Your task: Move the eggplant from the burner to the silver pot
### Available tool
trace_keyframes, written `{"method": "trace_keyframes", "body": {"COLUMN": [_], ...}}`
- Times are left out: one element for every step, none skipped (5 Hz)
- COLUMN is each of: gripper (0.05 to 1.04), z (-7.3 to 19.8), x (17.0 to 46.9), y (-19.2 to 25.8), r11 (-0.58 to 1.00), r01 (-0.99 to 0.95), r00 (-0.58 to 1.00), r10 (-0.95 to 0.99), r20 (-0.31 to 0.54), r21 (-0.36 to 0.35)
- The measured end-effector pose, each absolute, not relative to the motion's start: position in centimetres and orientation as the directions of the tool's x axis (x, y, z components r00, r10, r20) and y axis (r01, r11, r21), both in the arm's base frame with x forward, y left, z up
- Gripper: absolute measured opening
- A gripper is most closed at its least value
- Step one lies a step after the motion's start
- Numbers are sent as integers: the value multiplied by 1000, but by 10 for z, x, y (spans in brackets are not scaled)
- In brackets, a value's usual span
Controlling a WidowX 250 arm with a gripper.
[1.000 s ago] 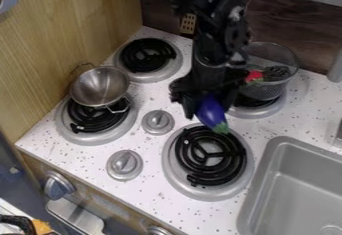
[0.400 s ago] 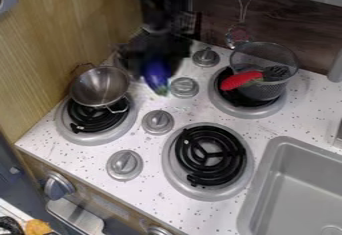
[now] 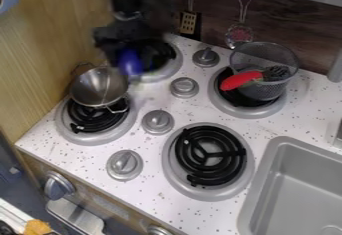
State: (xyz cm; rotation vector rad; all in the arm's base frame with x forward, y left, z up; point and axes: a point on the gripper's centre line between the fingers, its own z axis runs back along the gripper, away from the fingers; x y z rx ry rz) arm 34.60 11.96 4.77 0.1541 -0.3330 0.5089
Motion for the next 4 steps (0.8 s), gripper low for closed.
{"method": "trace_keyframes", "body": {"gripper": [779, 779, 779, 820], "z": [37, 26, 23, 17], "x": [346, 341, 338, 334], "y": [139, 157, 168, 171], "r11": [889, 894, 892, 893], "r01": [-446, -431, -425, -408], "r00": [850, 862, 866, 878], "r10": [386, 368, 350, 329], "r20": [357, 347, 357, 347], "r21": [102, 124, 156, 187]}}
